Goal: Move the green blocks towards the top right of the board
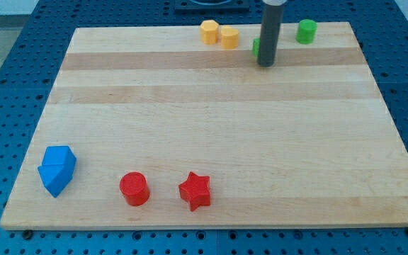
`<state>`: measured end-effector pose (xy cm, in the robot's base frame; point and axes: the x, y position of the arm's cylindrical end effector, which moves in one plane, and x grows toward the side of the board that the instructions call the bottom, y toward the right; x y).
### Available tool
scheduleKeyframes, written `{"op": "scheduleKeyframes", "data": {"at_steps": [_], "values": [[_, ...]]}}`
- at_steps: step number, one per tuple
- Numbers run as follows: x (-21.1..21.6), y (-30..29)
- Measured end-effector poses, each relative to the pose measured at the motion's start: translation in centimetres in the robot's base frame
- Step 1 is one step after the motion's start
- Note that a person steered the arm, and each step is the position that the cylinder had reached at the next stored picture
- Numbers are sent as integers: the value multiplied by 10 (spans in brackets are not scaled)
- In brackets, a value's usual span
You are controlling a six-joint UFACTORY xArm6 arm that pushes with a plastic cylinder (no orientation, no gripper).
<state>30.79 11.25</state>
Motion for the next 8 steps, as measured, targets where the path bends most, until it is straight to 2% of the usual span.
{"op": "scheduleKeyframes", "data": {"at_steps": [1, 2, 3, 5, 6, 8], "values": [[0, -45], [-17, -61], [-17, 4], [-16, 47], [-17, -28], [-71, -22]]}}
